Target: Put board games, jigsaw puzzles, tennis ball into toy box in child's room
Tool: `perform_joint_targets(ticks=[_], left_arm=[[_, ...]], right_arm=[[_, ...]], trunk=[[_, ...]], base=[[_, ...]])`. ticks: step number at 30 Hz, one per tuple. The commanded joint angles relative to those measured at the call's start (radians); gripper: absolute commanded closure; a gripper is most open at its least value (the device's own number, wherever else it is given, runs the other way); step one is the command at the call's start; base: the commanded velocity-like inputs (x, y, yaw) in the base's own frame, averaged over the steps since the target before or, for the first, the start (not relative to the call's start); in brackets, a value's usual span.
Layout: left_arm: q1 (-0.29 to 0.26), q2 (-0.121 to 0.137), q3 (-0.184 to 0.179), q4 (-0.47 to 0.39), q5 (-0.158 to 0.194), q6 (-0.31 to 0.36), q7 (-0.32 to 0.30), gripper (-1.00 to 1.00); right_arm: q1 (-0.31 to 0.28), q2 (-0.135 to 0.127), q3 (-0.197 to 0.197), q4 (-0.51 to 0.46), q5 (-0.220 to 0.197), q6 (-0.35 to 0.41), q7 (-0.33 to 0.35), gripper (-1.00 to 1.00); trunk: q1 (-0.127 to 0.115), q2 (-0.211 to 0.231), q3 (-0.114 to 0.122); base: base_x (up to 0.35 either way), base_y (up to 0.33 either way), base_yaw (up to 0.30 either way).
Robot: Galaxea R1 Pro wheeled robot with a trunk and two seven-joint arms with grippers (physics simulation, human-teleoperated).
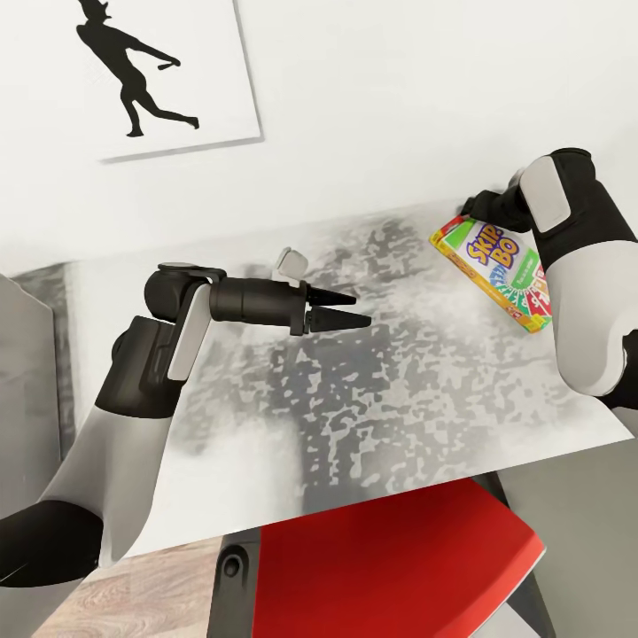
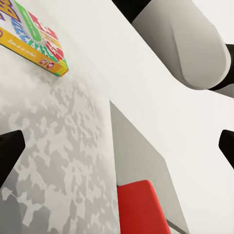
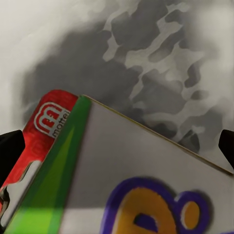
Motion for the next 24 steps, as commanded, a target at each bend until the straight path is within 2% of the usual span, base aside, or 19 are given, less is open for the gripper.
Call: perform_joint_targets(ticks=[1, 8, 24], left_arm=[[-0.001, -0.001, 0.0, 0.0, 0.001, 0.005, -0.002, -1.0], [-0.001, 0.0, 0.0, 0.0, 0.001, 0.005, -0.002, -1.0], [-0.001, 0.0, -0.001, 0.001, 0.0, 0.005, -0.002, -1.0]], right_arm=[[0.0, -0.001, 0.0, 0.022, -0.002, 0.006, -0.01, -1.0], [0.0, -0.001, 0.0, 0.022, -0.002, 0.006, -0.01, -1.0], [0.0, -0.001, 0.002, 0.022, -0.003, 0.004, -0.01, -1.0]], trunk=[[0.001, -0.001, -0.001], [0.001, -0.001, -0.001], [0.001, -0.001, -0.001]], base=[[0.0, 0.0, 0.0], [-0.014, 0.0, 0.0], [-0.099, 0.001, 0.0]])
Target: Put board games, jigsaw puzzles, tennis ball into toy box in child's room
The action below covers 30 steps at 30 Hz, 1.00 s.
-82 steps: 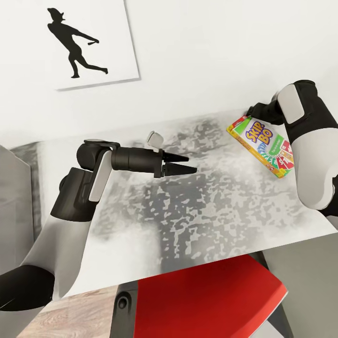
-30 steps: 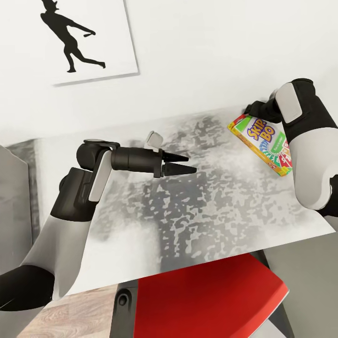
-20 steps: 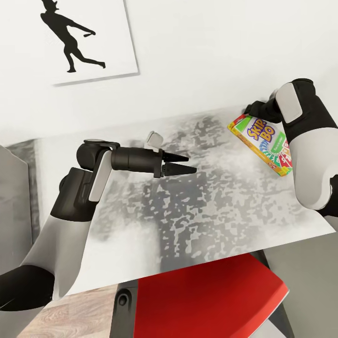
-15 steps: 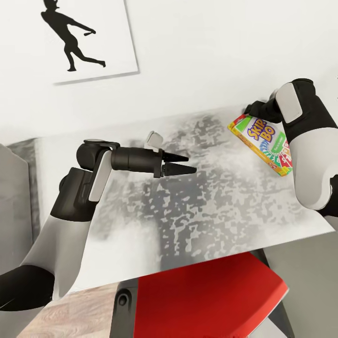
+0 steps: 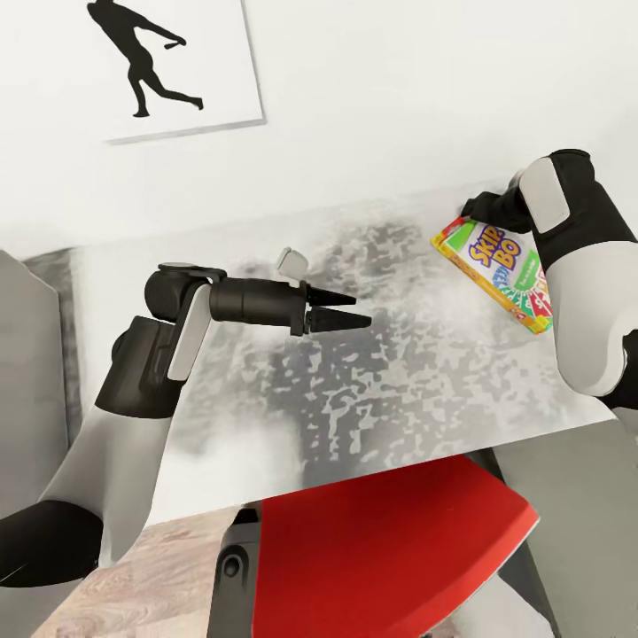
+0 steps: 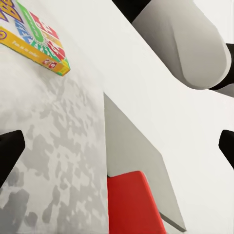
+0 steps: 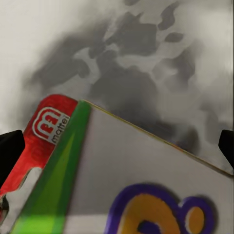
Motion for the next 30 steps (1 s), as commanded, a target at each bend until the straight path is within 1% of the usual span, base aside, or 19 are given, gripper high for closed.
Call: perform_joint_targets(ticks=[1, 7, 22, 30], left_arm=[[0.0, 0.0, 0.0, 0.0, 0.001, 0.005, -0.002, -1.0], [0.0, 0.0, 0.0, 0.0, 0.001, 0.005, -0.002, -1.0], [0.0, -0.001, 0.001, 0.0, -0.003, 0.005, -0.002, -1.0], [0.0, -0.002, 0.001, 0.0, -0.002, 0.005, -0.002, -1.0]], right_arm=[[0.0, 0.0, -0.001, 0.018, -0.01, 0.004, -0.009, -1.0], [0.0, 0.0, -0.001, 0.018, -0.01, 0.004, -0.009, -1.0], [0.0, 0.0, -0.002, 0.019, -0.011, 0.005, -0.009, -1.0], [0.0, 0.0, -0.003, 0.018, -0.011, 0.005, -0.009, -1.0]], trunk=[[0.0, -0.001, -0.001], [0.0, -0.001, -0.001], [0.0, -0.001, -0.001], [0.0, -0.001, -0.001]], base=[[-0.213, 0.033, 0.0], [-0.204, 0.105, 0.0], [-0.235, 0.179, 0.0], [-0.055, 0.022, 0.0]])
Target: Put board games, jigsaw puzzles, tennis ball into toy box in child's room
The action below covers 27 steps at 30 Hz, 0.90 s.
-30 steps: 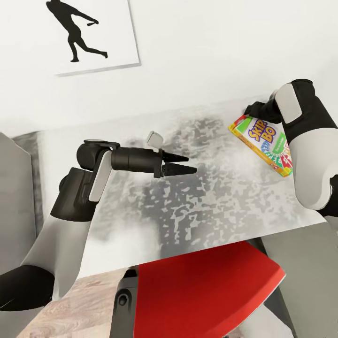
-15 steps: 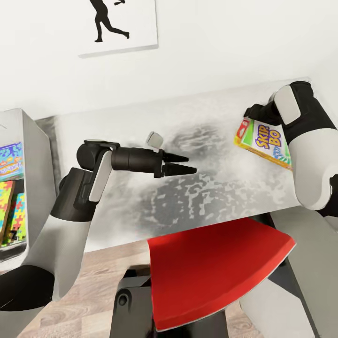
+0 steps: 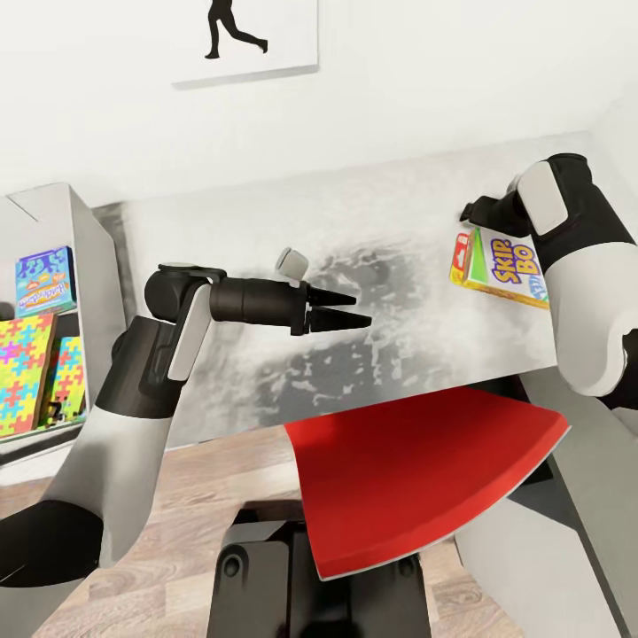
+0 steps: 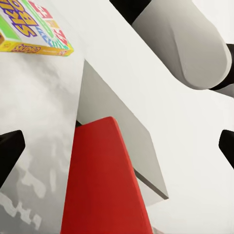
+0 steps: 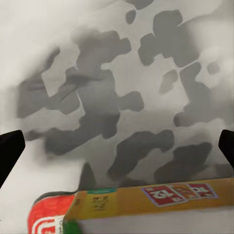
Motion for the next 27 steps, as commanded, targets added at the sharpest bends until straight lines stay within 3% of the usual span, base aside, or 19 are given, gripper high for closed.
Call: perform_joint_targets(ticks=[1, 27], left_arm=[[0.0, 0.0, 0.0, 0.0, 0.001, 0.005, -0.002, -1.0], [0.0, 0.001, 0.0, 0.0, -0.001, 0.005, -0.002, -1.0]], right_arm=[[0.0, -0.001, -0.001, -0.001, -0.012, 0.002, -0.009, -1.0], [-0.001, 0.001, -0.009, -0.043, -0.014, -0.01, -0.016, -1.0]], trunk=[[0.001, -0.002, -0.001], [0.001, -0.002, -0.001]], base=[[-0.011, 0.004, 0.0], [-0.001, -0.02, 0.0]])
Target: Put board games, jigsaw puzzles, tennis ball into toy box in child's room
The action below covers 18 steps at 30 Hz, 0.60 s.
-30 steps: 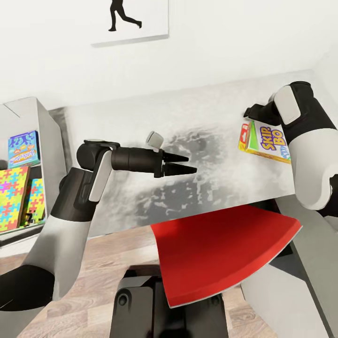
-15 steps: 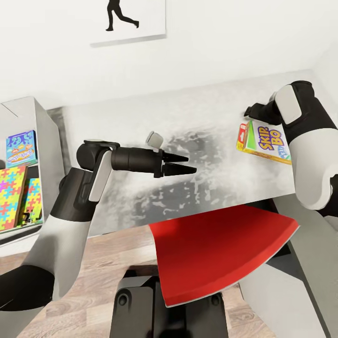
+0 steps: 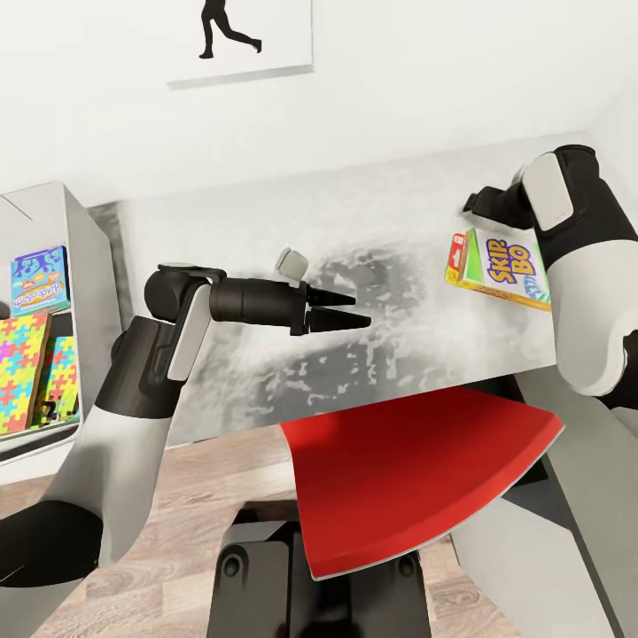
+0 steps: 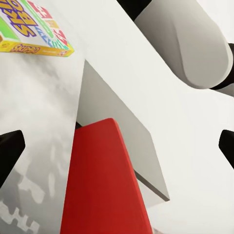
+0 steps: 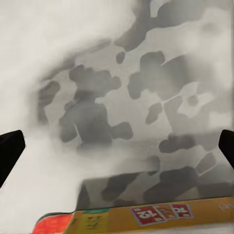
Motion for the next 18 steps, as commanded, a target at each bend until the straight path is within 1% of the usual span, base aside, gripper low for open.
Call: perform_joint_targets(ticks=[1, 11, 18], left_arm=[[-0.001, 0.0, 0.0, 0.0, 0.001, 0.005, -0.002, -1.0], [-0.001, 0.001, 0.0, 0.0, 0.002, 0.005, -0.002, -1.0], [-0.001, 0.002, -0.001, 0.0, 0.0, 0.005, -0.002, -1.0]], right_arm=[[0.0, -0.001, 0.0, -0.004, -0.01, 0.002, -0.009, -1.0], [-0.002, -0.01, 0.0, -0.016, -0.004, 0.003, -0.034, -1.0], [-0.003, -0.017, 0.0, -0.02, -0.002, 0.009, -0.087, -1.0]], trunk=[[0.001, -0.002, -0.001], [0.001, -0.002, -0.001], [0.001, -0.002, -0.001]], base=[[0.0, 0.0, 0.0], [0.0, 0.0, 0.0], [0.0, 0.0, 0.0]])
